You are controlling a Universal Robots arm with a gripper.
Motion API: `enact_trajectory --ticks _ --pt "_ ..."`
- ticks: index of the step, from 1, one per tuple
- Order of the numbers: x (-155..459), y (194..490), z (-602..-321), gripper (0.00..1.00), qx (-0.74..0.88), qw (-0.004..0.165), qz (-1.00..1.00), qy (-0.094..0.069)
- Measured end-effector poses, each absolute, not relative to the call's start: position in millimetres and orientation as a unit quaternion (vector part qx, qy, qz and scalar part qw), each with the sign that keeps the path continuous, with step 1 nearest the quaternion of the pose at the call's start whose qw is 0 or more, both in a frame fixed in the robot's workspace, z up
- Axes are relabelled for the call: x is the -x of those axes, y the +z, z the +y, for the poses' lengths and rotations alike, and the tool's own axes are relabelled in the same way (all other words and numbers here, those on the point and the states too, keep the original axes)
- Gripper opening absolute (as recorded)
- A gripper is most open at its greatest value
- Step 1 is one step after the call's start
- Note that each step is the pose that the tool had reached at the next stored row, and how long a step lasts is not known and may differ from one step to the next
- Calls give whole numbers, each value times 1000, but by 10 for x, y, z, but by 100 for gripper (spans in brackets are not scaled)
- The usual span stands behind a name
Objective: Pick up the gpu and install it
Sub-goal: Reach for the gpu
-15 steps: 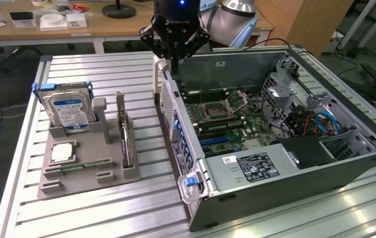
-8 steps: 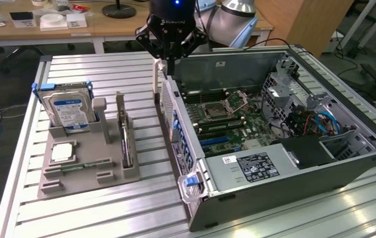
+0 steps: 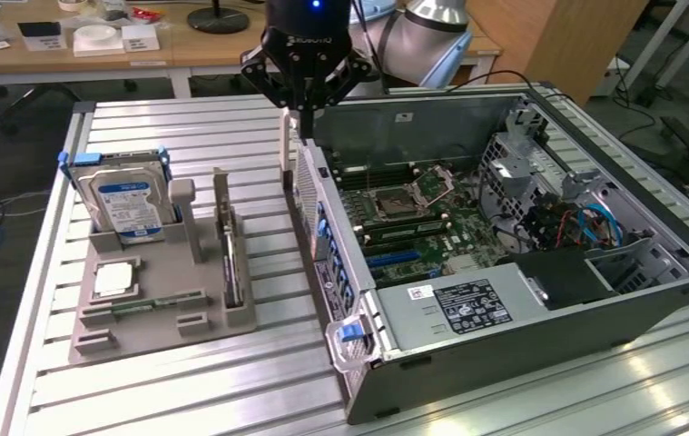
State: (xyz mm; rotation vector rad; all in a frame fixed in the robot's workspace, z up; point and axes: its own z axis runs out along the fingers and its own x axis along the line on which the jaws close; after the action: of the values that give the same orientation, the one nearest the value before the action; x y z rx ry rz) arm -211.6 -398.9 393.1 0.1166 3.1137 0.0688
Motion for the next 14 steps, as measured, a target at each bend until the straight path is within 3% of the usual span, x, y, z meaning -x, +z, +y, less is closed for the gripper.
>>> enact_trajectory --ticks 14 --pt "2324 3931 -3989 11 -37 12 999 22"
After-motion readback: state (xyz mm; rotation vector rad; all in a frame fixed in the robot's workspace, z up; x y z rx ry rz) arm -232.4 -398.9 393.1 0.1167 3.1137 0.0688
